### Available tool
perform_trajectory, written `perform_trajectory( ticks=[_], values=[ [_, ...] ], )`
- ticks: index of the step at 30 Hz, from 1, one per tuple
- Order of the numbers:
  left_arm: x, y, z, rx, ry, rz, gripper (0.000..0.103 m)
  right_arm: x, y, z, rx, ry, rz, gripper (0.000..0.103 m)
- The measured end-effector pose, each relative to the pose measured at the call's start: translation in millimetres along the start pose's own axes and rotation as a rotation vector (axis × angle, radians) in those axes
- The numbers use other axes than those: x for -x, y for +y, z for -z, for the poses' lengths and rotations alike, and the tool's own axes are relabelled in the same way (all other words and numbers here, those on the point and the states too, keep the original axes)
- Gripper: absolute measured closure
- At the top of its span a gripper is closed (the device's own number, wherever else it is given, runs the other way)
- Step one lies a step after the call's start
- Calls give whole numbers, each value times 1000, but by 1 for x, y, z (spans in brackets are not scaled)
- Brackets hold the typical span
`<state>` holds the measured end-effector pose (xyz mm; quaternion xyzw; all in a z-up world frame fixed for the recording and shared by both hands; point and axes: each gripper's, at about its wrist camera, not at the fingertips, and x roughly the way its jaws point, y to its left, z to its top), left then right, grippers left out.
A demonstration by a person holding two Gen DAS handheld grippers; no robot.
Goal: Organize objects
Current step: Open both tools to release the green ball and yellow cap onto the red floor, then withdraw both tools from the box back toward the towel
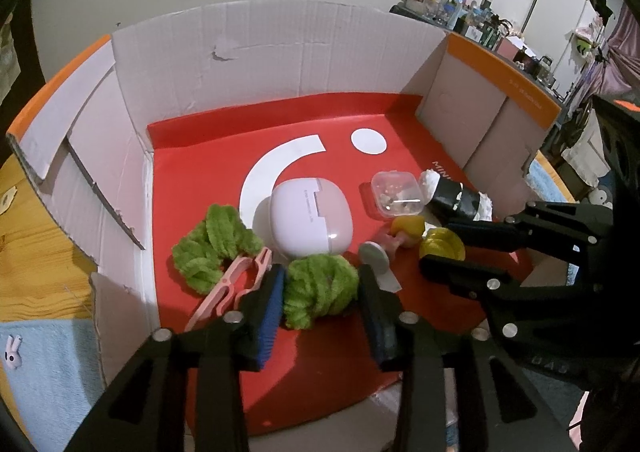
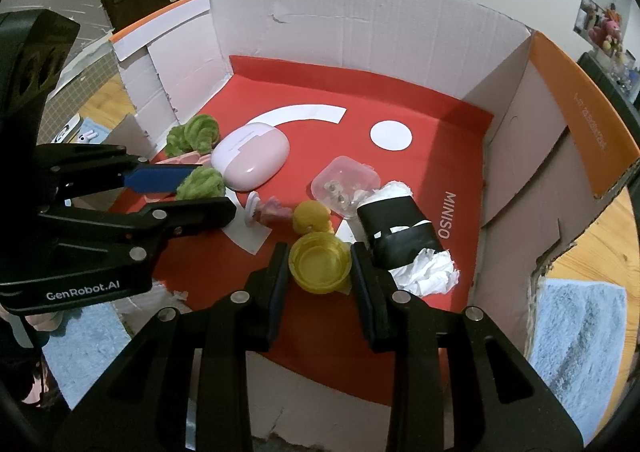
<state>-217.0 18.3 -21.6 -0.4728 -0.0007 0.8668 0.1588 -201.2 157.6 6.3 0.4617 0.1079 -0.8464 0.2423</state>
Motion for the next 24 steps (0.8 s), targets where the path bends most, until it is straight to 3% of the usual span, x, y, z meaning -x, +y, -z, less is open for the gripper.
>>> perform_trajectory(
  ticks=[1, 2, 3, 18, 20, 24],
  values=[
    [0, -1, 0, -2, -3, -3, 51, 1, 0, 0, 1, -1, 0, 66],
    [0, -1, 0, -3, -5, -4, 50, 1, 0, 0, 1, -2, 1, 54],
    [0, -1, 0, -3, -6, -6, 50, 1, 1, 0, 4, -3, 3, 50],
    [8, -2, 2, 4, -25, -9, 49, 14, 7, 5, 16, -22, -2, 49],
    [11, -2, 3, 3, -34, -15, 43, 17, 9, 8, 19, -26, -1, 42],
    [19, -3, 4, -5, -50, -21, 42, 22, 12, 12, 25, -40, 2, 38]
  ],
)
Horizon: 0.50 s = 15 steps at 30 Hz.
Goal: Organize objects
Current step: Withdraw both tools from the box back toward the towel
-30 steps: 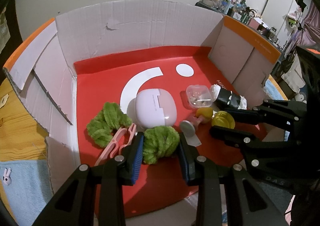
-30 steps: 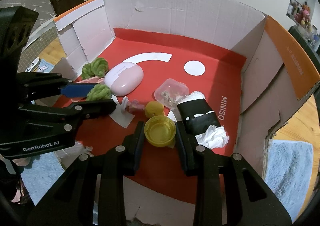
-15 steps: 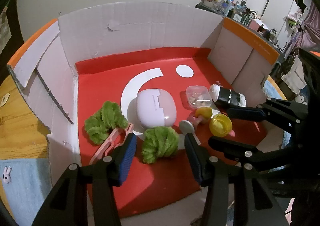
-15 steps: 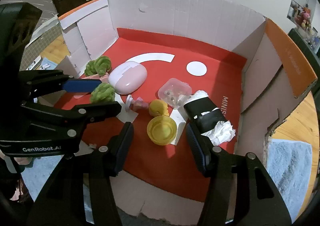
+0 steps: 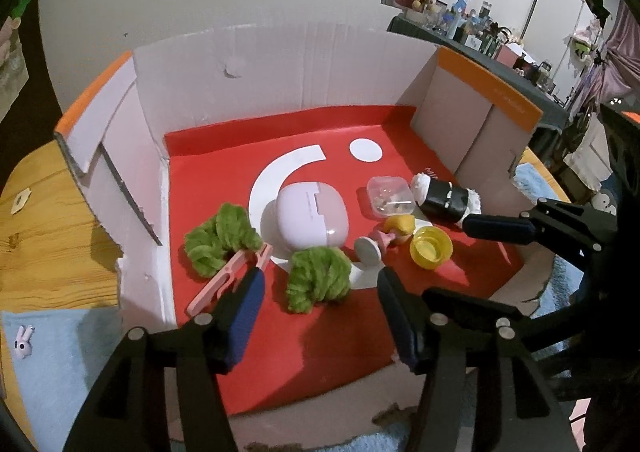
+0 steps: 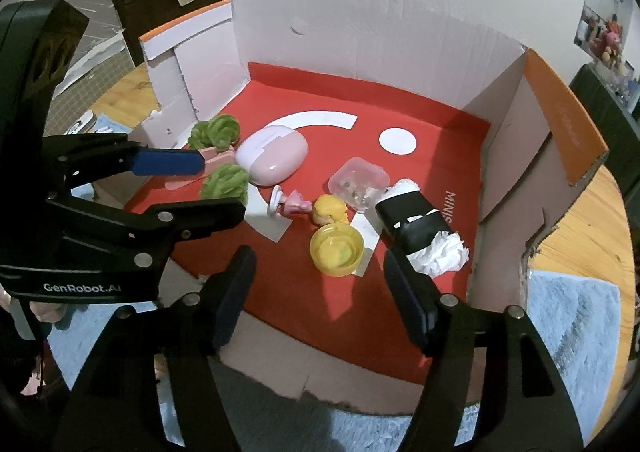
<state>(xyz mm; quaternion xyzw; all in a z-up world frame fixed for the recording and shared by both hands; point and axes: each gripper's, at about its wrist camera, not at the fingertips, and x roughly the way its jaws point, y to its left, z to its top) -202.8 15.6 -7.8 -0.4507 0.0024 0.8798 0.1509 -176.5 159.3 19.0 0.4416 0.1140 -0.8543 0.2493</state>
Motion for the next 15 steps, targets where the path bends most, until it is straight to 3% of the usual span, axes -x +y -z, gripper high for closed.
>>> perform_trajectory(
  ticks=[15],
  values=[
    [26, -4, 11, 0, -51, -24, 24, 25, 7, 10, 3, -46, 10, 24]
  ],
)
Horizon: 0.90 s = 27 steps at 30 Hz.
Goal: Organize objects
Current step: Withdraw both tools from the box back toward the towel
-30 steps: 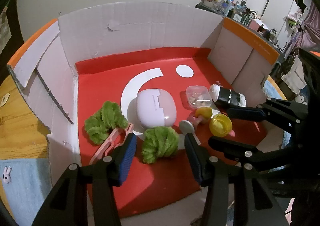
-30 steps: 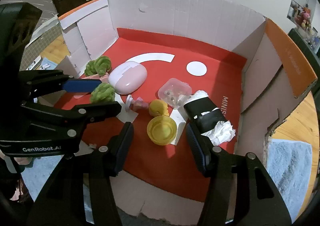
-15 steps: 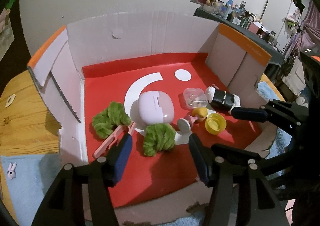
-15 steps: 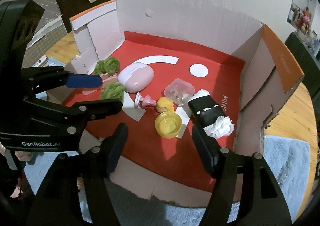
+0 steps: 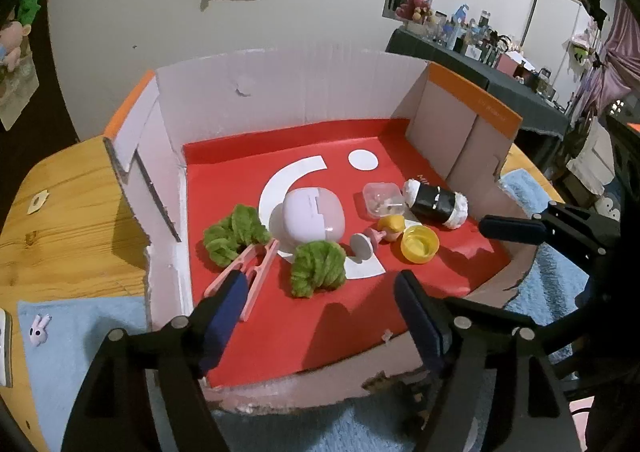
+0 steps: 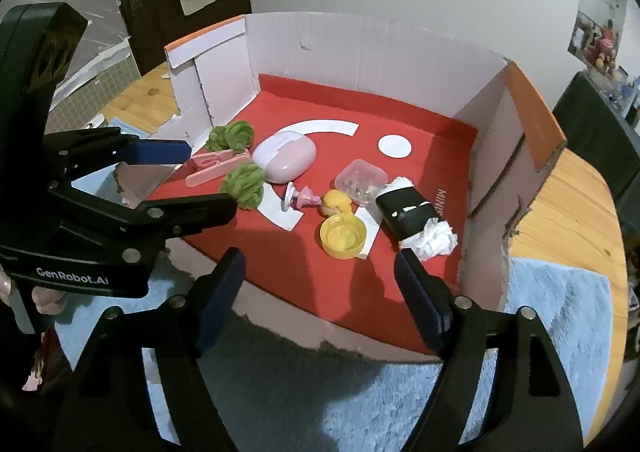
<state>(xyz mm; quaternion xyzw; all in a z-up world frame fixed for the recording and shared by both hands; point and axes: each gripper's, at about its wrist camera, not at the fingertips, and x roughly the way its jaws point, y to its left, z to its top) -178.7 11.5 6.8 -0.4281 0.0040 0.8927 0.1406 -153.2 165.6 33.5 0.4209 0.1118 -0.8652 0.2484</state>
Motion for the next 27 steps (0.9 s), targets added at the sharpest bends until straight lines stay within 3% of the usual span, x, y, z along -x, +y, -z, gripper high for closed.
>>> perform_trajectory(
  ticks=[7, 10, 27],
  values=[
    [12, 1, 5, 13, -20, -3, 20, 15, 10, 5, 14, -27, 15, 21],
    [16, 2, 7, 22, -26, -4, 20, 22, 17, 9, 37, -35, 26, 13],
    [39, -3, 29, 28, -51, -1, 8, 45, 44, 34, 52, -64, 23, 12]
  ],
)
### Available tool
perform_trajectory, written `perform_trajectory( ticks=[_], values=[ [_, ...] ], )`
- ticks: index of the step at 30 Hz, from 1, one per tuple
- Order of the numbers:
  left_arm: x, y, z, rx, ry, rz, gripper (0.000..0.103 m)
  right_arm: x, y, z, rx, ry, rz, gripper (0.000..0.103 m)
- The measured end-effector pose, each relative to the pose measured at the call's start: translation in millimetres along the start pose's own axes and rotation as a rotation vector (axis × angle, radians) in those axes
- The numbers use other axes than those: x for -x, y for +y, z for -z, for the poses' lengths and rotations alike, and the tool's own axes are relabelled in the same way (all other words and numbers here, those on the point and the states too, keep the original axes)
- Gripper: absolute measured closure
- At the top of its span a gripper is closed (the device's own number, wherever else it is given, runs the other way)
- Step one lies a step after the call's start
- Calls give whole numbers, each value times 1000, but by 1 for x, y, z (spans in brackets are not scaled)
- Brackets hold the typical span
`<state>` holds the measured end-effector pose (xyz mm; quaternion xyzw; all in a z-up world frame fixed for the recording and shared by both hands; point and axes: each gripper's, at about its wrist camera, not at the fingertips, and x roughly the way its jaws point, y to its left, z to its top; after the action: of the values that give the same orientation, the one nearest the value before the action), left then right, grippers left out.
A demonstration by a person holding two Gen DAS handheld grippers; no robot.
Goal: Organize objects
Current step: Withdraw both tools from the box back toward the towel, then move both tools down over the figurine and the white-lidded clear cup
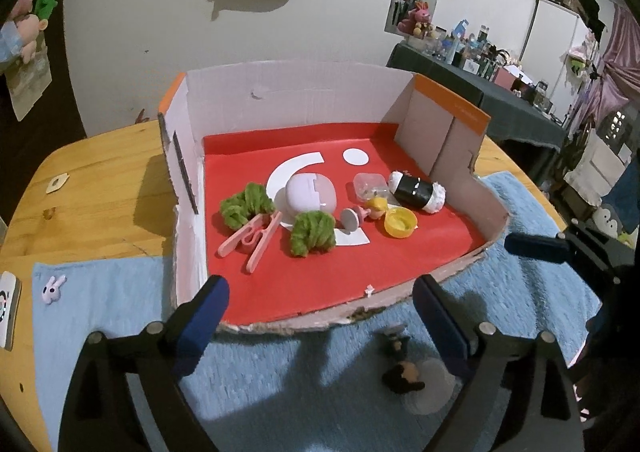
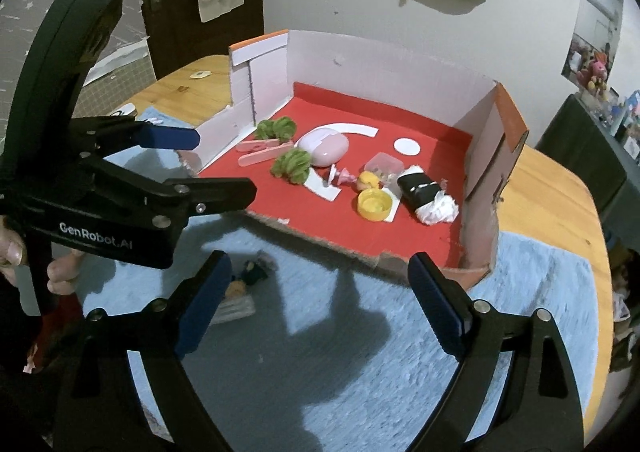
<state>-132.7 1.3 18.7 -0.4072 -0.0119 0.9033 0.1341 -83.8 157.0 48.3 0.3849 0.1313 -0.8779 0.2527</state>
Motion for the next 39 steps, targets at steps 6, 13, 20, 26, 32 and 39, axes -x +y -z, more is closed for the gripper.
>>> perform_trajectory(
  ticks=[6, 13, 20, 26, 32, 39],
  values=[
    [8, 1, 7, 5, -4, -1, 8, -2, 12, 9, 1, 11, -22, 12],
    [13, 3, 15, 15, -4, -1, 8, -9, 27, 18, 12, 30, -45, 12],
    [15, 3, 23, 19, 7, 2, 8, -18, 32, 24, 26, 52, -39, 12],
    [11, 4, 26, 22, 19, 7, 8, -22, 23, 32, 15, 78, -19, 11],
    [7, 4, 30, 30, 32, 15, 8, -19, -2, 45, -31, 107, 57, 11],
    [9, -5, 37, -2, 42, 33, 8, -14, -7, 48, -46, 88, 24, 11]
  ],
)
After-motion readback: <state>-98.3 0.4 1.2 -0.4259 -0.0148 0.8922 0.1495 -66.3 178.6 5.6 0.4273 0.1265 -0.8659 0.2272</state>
